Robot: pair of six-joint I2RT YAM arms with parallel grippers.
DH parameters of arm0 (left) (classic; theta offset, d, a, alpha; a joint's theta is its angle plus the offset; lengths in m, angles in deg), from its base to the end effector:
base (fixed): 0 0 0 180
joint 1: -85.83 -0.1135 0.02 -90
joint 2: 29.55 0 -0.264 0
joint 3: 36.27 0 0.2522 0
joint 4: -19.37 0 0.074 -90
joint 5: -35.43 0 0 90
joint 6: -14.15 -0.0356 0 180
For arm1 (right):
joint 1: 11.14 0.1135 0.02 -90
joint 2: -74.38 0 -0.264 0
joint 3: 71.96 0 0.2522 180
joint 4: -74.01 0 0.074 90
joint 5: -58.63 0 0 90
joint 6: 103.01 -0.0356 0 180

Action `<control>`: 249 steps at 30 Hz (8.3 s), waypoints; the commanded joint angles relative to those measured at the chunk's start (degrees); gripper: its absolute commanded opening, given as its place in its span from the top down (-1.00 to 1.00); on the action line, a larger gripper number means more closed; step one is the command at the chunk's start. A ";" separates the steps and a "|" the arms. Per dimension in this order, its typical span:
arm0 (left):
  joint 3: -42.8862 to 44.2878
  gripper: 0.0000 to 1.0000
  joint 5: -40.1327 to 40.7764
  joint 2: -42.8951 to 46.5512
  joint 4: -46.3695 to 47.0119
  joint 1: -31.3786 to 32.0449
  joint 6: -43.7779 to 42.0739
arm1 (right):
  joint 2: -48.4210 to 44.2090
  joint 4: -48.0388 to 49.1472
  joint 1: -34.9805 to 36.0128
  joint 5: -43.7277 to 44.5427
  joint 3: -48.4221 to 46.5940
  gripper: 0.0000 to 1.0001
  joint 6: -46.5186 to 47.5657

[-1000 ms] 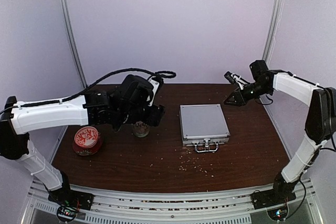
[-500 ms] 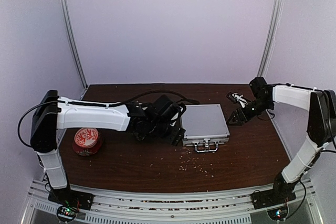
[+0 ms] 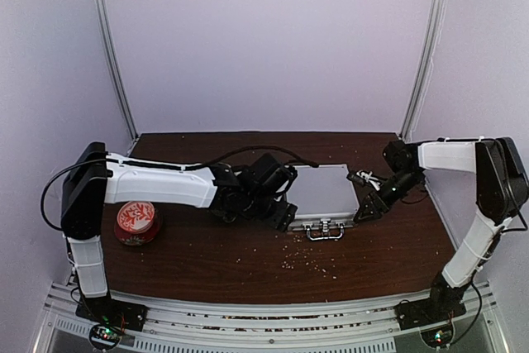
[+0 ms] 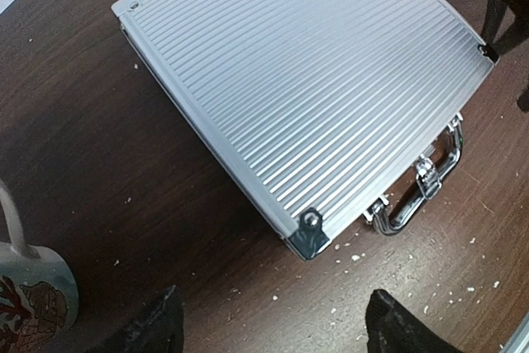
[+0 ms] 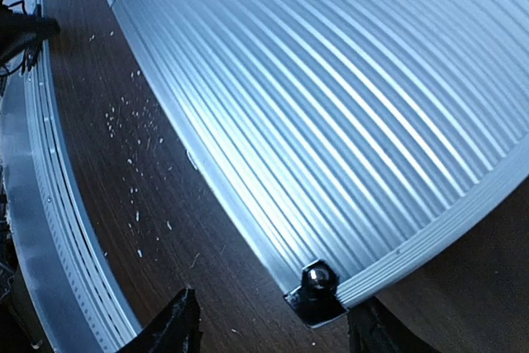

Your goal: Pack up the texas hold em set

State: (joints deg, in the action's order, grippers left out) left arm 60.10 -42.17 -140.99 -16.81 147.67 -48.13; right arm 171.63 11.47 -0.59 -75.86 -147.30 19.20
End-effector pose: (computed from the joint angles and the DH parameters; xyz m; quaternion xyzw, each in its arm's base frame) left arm 0.2088 -0.3738 0.2088 0.2409 0.9071 -0.1600 0.3059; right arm 0.2873 0.0789 0.1824 -0.3541 0.8542 0.3630 0.1151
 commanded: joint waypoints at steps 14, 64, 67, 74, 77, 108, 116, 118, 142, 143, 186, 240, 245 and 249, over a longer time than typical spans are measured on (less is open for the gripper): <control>-8.09 -0.48 3.77 11.15 0.65 3.04 2.86 | 0.78 -9.45 18.78 -1.46 -3.85 -0.21 8.12; -10.28 -0.48 -8.98 2.81 17.07 3.84 4.16 | -4.02 8.35 7.73 21.16 -1.04 0.72 -5.22; -10.27 -0.48 -12.99 2.01 19.38 2.50 4.44 | -8.72 6.68 4.56 23.68 -1.60 0.53 -4.39; -6.88 -0.52 -19.49 -2.71 20.77 1.40 4.48 | -10.58 14.88 4.44 14.18 -7.32 0.27 -12.26; -4.52 -0.51 -20.23 -4.87 19.09 1.35 4.69 | -5.72 16.08 5.01 6.45 -11.19 0.44 -13.55; 2.58 -0.50 -25.92 -14.11 17.76 -0.67 6.65 | 7.93 16.47 10.99 8.63 -10.93 0.50 -9.27; 3.87 -0.46 -29.57 -14.23 17.96 -0.61 5.84 | 8.22 16.17 10.97 8.81 -10.93 0.50 -9.00; 4.32 -0.45 -30.62 -14.19 18.02 -0.59 5.69 | 8.24 16.08 10.99 8.87 -10.93 0.50 -8.91; 8.18 -0.36 -21.48 -5.61 8.02 -0.58 6.04 | 8.70 15.50 10.99 9.55 -10.93 0.50 -8.22; 8.06 -0.36 -21.48 -5.43 7.95 -0.58 5.89 | 8.74 15.49 10.99 9.59 -10.93 0.49 -8.21; 7.36 1.00 -18.10 -15.58 8.53 -0.14 2.73 | 11.72 13.68 11.03 9.66 -11.79 0.49 -7.40; -2.24 -0.08 19.45 18.28 -2.06 -5.12 -15.36 | -33.62 36.77 7.12 38.57 0.43 -1.00 -29.52; -6.26 -0.43 22.86 26.23 -0.02 -10.48 -17.85 | -34.39 35.55 7.12 39.02 -0.57 -1.00 -31.58; -9.31 -0.70 25.62 31.45 2.81 -13.82 -19.65 | -35.29 35.63 7.12 42.11 -1.73 -1.00 -32.16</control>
State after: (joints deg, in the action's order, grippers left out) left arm 53.30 -20.75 -113.65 -18.27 135.76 -65.15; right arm 137.84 45.55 6.82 -38.51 -147.54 -10.29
